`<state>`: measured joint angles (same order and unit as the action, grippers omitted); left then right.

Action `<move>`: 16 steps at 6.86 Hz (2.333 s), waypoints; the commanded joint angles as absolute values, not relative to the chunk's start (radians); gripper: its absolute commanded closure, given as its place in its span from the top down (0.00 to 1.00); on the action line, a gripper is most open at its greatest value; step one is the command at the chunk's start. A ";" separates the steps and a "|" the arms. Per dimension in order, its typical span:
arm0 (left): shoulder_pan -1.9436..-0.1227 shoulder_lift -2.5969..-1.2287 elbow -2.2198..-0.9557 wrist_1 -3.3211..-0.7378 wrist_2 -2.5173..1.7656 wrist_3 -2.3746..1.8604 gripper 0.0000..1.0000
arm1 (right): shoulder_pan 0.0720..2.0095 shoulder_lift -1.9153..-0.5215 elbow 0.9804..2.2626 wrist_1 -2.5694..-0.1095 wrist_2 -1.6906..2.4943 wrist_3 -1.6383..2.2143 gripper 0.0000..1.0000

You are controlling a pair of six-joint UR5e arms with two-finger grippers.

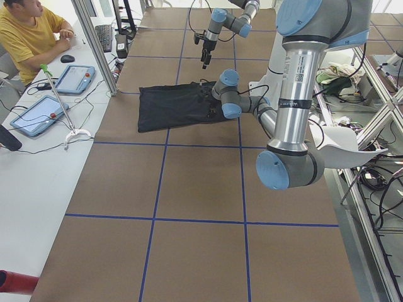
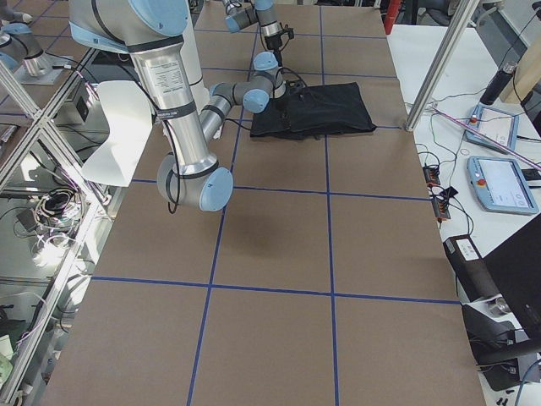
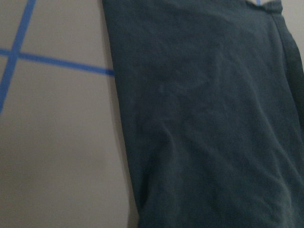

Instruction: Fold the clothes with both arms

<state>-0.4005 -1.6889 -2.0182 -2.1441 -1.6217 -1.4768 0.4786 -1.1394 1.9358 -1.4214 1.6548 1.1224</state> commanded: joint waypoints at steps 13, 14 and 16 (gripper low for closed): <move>-0.158 -1.732 -1.954 -2.128 -1.485 -1.644 0.35 | 0.477 -1.141 1.937 -1.419 1.649 1.123 1.00; -0.158 -1.732 -1.956 -2.128 -1.485 -1.644 0.02 | 0.476 -1.141 1.936 -1.419 1.649 1.124 1.00; -0.158 -1.732 -1.960 -2.128 -1.486 -1.644 0.00 | 0.448 -1.138 1.907 -1.417 1.590 1.239 0.97</move>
